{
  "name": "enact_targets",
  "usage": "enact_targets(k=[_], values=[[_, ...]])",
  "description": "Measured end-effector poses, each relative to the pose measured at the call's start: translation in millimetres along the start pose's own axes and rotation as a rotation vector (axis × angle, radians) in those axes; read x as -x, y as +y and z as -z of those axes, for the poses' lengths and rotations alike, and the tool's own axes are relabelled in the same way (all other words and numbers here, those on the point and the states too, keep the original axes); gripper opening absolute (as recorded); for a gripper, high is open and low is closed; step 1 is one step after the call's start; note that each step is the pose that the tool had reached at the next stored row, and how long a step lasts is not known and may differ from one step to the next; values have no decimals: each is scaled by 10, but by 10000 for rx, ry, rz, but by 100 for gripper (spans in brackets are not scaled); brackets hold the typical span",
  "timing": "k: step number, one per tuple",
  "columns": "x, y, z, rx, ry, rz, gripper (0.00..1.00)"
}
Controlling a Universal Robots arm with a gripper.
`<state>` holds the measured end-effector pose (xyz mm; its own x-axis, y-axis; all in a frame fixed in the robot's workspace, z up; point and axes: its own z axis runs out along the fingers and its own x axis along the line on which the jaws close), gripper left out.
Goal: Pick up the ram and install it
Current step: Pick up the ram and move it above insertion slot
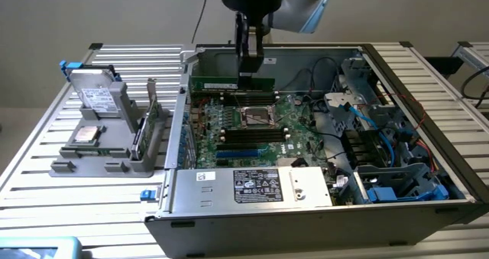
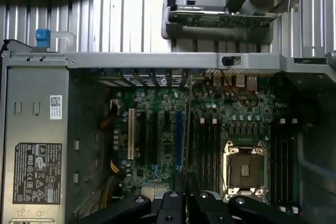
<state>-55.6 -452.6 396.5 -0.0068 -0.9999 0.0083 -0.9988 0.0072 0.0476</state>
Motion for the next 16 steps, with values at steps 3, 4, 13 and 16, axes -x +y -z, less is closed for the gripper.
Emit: enact_targets(k=[3,4,13,16], values=[[29,-136,-17,-1,-1,0,13],[42,-179,-23,0,-1,-1,13],[225,-344,-75,-43,0,-1,13],[294,-362,-90,-70,0,-2,13]])
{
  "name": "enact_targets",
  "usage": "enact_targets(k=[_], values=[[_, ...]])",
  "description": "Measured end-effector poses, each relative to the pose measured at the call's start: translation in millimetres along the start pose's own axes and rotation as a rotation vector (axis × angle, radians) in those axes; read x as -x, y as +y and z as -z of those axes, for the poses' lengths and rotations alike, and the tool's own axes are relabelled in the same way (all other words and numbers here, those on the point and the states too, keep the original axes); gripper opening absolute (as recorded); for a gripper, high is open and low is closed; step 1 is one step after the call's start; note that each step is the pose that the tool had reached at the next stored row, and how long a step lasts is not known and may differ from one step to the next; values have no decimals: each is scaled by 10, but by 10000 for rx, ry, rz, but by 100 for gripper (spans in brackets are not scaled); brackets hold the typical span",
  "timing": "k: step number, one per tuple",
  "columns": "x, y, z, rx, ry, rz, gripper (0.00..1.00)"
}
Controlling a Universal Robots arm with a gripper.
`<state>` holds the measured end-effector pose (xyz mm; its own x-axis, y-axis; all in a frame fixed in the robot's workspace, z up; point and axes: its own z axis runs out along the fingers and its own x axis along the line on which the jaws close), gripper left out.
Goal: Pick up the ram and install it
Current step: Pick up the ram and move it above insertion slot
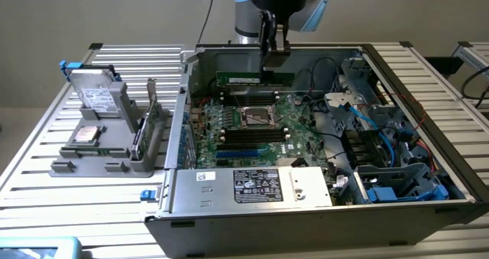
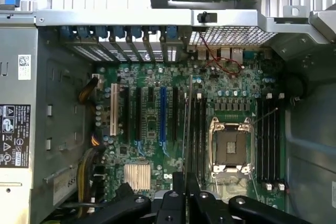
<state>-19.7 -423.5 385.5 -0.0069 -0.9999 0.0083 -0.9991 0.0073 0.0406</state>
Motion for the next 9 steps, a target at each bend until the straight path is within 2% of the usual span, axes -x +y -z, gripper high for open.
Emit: enact_targets(k=[5,9], values=[[117,-49,-26,-32,-1,3,13],[160,-55,-43,-82,-5,120,13]])
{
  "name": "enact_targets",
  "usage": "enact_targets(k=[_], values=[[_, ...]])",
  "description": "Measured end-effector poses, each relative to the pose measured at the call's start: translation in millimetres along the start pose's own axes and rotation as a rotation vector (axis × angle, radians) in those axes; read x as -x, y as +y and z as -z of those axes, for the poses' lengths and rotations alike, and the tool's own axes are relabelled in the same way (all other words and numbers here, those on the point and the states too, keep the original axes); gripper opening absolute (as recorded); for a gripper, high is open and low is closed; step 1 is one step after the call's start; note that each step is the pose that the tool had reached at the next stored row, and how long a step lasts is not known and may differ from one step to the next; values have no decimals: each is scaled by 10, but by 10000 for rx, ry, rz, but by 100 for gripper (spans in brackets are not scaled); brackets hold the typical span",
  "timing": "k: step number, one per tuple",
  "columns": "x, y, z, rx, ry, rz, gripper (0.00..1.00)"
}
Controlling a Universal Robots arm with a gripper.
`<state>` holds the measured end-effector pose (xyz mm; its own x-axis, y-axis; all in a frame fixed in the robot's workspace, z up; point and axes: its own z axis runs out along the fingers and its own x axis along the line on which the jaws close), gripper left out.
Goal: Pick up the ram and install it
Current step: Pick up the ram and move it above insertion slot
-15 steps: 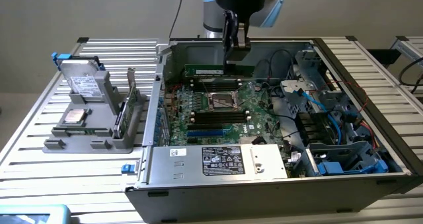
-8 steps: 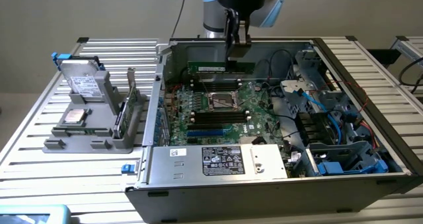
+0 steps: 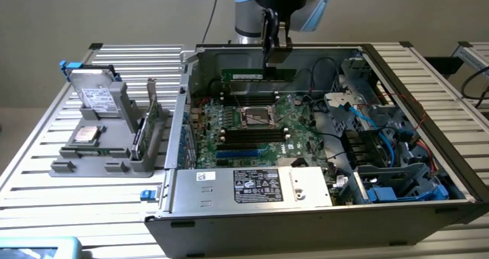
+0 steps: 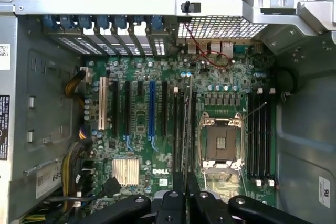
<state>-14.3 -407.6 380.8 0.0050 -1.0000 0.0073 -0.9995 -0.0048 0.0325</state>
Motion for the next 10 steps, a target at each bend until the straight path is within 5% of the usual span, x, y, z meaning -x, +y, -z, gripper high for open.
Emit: enact_targets(k=[10], values=[[81,-34,-61,-24,-6,340,13]])
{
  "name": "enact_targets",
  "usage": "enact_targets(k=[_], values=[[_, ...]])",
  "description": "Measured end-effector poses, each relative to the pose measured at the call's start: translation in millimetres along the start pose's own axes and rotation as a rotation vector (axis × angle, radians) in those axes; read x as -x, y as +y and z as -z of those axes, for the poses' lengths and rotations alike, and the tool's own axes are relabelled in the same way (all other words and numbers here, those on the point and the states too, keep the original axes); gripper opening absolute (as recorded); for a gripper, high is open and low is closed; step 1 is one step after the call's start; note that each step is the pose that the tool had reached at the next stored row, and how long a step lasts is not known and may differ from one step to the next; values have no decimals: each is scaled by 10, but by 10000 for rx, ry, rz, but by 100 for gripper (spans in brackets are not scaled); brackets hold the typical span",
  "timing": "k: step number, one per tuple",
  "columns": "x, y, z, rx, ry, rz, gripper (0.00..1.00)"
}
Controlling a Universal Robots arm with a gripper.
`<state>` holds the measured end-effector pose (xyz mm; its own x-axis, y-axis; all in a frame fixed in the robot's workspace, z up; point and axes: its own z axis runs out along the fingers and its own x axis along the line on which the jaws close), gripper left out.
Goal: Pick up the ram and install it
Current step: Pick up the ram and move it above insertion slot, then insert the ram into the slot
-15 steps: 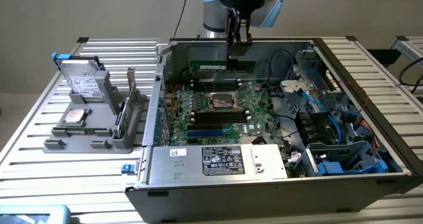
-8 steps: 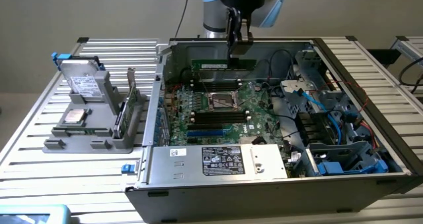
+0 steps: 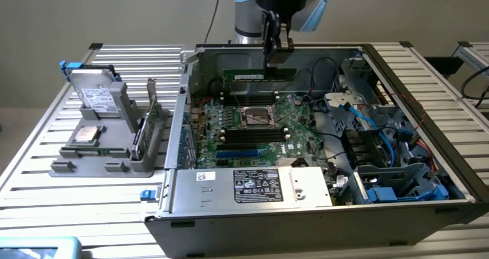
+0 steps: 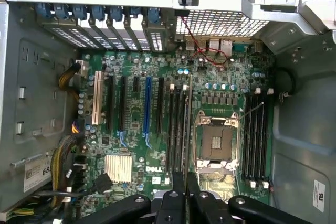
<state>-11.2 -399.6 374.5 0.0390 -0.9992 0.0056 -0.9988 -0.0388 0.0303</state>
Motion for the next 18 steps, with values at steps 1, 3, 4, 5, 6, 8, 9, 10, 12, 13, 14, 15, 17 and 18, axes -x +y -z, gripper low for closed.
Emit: enact_targets(k=[1,3,4,5,6,8,9,10,12,13,14,15,17,18], values=[[5,-1,-6,0,0,12,13],[13,-4,-18,0,1,37,13],[18,-5,-25,0,1,50,13],[25,-7,-35,0,3,63,13],[31,-9,-49,0,3,74,13],[48,-14,-85,-1,2,91,13],[58,-16,-103,-1,2,102,13],[67,-18,-121,-1,3,115,13],[85,-22,-157,-1,4,143,13],[92,-24,-176,-1,3,157,13],[99,-25,-194,-2,3,172,13],[106,-27,-212,-2,3,188,13],[119,-30,-247,-1,6,216,13],[125,-32,-265,-1,7,230,13]])
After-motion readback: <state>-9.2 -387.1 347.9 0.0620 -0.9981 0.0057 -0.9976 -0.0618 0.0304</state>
